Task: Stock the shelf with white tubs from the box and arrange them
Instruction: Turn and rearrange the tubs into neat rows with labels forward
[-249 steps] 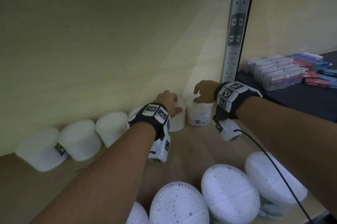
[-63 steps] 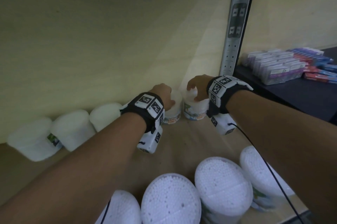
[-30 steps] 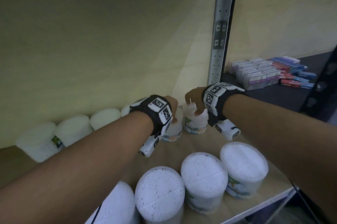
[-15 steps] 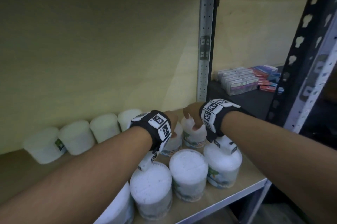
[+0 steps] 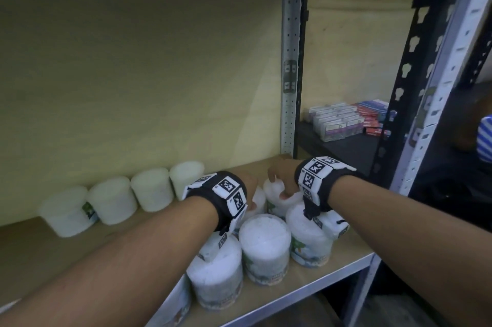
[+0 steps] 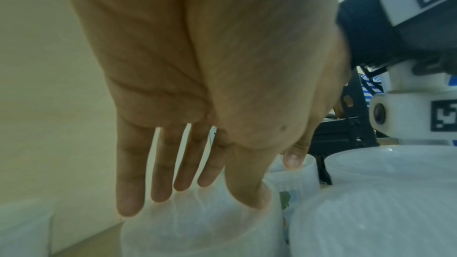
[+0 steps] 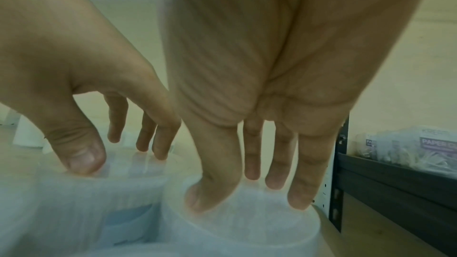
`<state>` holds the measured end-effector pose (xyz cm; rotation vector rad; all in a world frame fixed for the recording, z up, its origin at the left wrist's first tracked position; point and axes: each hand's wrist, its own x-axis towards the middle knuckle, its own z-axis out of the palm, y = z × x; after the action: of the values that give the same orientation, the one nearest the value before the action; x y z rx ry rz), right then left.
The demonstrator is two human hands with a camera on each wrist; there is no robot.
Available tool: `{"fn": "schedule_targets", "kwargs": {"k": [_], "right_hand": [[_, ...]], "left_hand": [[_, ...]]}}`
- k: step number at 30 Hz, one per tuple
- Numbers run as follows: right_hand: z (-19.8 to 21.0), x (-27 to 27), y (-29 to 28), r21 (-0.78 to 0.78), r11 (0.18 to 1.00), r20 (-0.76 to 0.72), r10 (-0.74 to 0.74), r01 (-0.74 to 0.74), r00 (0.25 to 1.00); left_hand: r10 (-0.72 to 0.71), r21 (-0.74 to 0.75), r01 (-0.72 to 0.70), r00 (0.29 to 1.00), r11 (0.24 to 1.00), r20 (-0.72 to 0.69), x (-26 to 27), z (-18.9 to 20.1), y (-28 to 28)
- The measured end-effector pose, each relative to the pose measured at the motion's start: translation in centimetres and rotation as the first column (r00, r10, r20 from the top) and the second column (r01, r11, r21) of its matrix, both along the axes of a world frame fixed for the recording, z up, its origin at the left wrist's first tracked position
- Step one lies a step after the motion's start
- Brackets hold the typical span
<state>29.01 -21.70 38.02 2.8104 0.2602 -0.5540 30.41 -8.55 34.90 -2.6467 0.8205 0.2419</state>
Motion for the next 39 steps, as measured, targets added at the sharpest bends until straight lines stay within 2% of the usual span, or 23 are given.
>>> {"fn": "schedule_targets", "kwargs": {"k": [2, 5, 10, 15, 18, 21, 25, 29, 39], "right_hand": [[0.7, -1.2, 0.2, 0.012, 0.999, -0.009, -0.042, 0.042, 0.999], [0.1, -0.9, -0.4, 0.065, 0.998, 0.037, -0.018, 0.015, 0.999], [-0.2, -1.4, -0.5, 0.047, 0.999, 0.022, 0.012, -0.013, 1.000], [-0.3, -1.3, -0.6, 0.081, 0.997, 0.007, -0.009, 0.008, 1.000], [0.0, -1.2, -0.5, 0.136, 0.991, 0.001, -0.022, 0.022, 1.000], [0.5, -0.8, -0.5, 0.210, 0.977, 0.055, -0.043, 0.031, 0.998], [0.9, 0.0, 0.4, 0.292, 0.956, 0.132, -0.057, 0.016, 0.990], [1.1, 1.3, 2.9, 0.358, 0.933, 0.167, -0.047, -0.016, 0.985], [0.3, 5.9, 11.7, 0.347, 0.930, 0.189, 0.054, -0.118, 0.980]], "left_hand": [[-0.003, -0.028, 0.003, 1.000, 1.000, -0.003, -0.2, -0.4, 0.3], [0.013, -0.049, -0.016, 0.998, 0.999, -0.054, -0.2, -0.6, 0.6], [-0.037, -0.076, 0.040, 0.998, 0.996, 0.041, -1.0, -0.1, 0.8], [-0.015, -0.065, 0.018, 0.999, 0.998, 0.031, -1.6, 0.1, 0.8], [0.015, -0.098, -0.015, 1.000, 0.995, -0.004, -1.8, 0.6, 1.0], [0.032, -0.197, -0.044, 0.998, 0.979, -0.060, -1.4, 1.2, 1.8], [0.073, -0.279, -0.103, 0.990, 0.955, -0.117, -0.3, 2.1, 4.2], [0.174, -0.312, -0.205, 0.977, 0.928, -0.123, 0.8, 3.2, 7.9], [0.374, -0.379, -0.385, 0.921, 0.841, -0.107, 3.5, 2.8, 18.1]]}}
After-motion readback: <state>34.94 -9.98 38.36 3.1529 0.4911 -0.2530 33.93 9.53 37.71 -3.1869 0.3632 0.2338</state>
